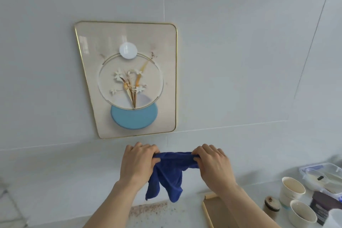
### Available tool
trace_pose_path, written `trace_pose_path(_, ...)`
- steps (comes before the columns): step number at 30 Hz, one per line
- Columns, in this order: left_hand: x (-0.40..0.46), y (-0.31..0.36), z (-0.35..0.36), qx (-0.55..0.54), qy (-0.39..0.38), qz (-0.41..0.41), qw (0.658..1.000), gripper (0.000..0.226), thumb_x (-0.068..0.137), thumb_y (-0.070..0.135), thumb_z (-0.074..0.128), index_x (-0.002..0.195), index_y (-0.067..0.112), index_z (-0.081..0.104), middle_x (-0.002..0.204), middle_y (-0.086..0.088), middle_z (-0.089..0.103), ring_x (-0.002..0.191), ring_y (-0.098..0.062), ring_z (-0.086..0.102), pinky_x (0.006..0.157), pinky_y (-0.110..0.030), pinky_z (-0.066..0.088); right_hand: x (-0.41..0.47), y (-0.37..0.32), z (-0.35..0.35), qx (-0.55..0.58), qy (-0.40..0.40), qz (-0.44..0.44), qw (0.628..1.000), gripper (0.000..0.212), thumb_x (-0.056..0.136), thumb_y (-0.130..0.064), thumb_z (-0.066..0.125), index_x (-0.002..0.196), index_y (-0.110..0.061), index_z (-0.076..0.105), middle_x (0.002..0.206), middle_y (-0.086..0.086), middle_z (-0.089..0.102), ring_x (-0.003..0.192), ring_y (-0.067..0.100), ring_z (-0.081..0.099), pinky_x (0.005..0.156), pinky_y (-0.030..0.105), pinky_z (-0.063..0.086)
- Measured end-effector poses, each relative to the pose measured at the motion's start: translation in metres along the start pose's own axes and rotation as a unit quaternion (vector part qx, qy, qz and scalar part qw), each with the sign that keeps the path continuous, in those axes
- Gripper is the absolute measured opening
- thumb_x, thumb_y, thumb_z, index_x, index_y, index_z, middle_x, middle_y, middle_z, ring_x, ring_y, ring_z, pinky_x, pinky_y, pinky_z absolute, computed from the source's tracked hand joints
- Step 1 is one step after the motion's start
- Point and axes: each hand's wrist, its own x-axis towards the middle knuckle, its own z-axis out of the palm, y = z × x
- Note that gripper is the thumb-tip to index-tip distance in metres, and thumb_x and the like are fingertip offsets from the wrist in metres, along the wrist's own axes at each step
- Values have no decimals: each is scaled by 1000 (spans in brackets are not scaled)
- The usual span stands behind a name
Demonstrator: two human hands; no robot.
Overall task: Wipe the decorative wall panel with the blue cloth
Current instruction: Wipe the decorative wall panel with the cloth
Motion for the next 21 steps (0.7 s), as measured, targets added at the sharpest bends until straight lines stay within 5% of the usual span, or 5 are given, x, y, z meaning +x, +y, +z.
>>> trace_pose_path(16, 6, -44, -84, 36, 90, -4, 995, 14, 101, 44, 54, 106, 35, 63, 103, 13, 72, 100, -17, 59, 87, -34, 38, 63, -71, -42, 6, 58, -36, 998, 18, 89, -5, 67, 93, -23, 67, 84, -6, 65, 75, 24, 63, 65, 31, 44)
trace_pose_path(21, 21, -43, -99, -24, 125, 17, 992, 16, 99, 44, 59, 107, 31, 64, 102, 12, 71, 96, -18, 64, 85, -33, 46, 80, -76, -49, 130, 51, 39, 989, 16, 99, -11, 56, 100, -23, 67, 95, -6, 67, 81, 24, 61, 68, 35, 49)
